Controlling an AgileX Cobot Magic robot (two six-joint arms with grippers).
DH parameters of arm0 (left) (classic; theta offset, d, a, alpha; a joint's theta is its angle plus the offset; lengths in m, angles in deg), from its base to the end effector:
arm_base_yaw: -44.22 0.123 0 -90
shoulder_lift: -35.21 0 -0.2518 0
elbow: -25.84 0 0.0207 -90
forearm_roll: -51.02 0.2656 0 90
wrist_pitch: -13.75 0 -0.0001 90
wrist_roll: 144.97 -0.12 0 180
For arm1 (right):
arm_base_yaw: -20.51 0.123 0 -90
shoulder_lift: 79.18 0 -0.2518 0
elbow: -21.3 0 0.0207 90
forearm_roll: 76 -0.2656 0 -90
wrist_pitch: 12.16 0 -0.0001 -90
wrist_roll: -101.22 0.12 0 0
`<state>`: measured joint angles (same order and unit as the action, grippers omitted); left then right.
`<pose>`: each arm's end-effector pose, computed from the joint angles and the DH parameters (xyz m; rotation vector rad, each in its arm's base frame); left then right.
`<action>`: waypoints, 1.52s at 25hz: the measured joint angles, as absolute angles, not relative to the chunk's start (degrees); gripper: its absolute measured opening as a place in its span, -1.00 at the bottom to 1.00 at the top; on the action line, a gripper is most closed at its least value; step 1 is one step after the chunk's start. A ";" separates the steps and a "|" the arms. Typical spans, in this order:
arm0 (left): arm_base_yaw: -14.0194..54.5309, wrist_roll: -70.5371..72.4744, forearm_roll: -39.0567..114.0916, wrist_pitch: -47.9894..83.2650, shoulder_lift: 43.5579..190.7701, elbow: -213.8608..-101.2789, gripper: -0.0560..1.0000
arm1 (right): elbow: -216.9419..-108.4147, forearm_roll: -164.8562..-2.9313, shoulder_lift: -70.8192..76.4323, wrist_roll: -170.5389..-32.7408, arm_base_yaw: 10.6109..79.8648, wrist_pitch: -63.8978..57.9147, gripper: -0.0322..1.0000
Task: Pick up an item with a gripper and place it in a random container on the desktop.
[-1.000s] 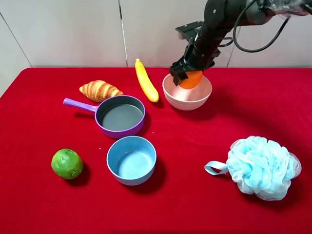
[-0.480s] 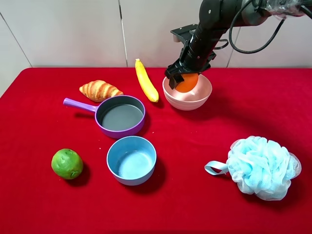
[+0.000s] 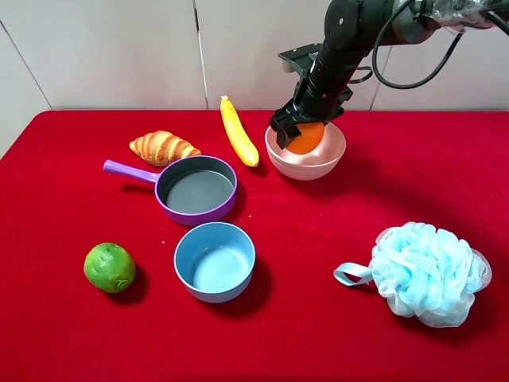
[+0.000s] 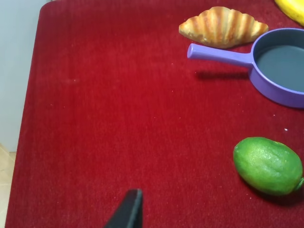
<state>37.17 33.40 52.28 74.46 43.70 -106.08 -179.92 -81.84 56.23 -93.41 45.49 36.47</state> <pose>0.0676 -0.0060 0.2687 0.1539 2.0411 -0.0327 0.4182 0.2049 0.0956 -0.8893 2.7041 0.1617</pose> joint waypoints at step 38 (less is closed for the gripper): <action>37.17 33.40 52.28 74.46 43.70 -106.08 0.97 | -179.92 -81.46 55.24 -88.25 45.49 38.77 0.41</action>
<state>37.17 33.40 52.28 74.46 43.70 -106.08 -179.92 -81.46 55.24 -88.25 45.49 38.77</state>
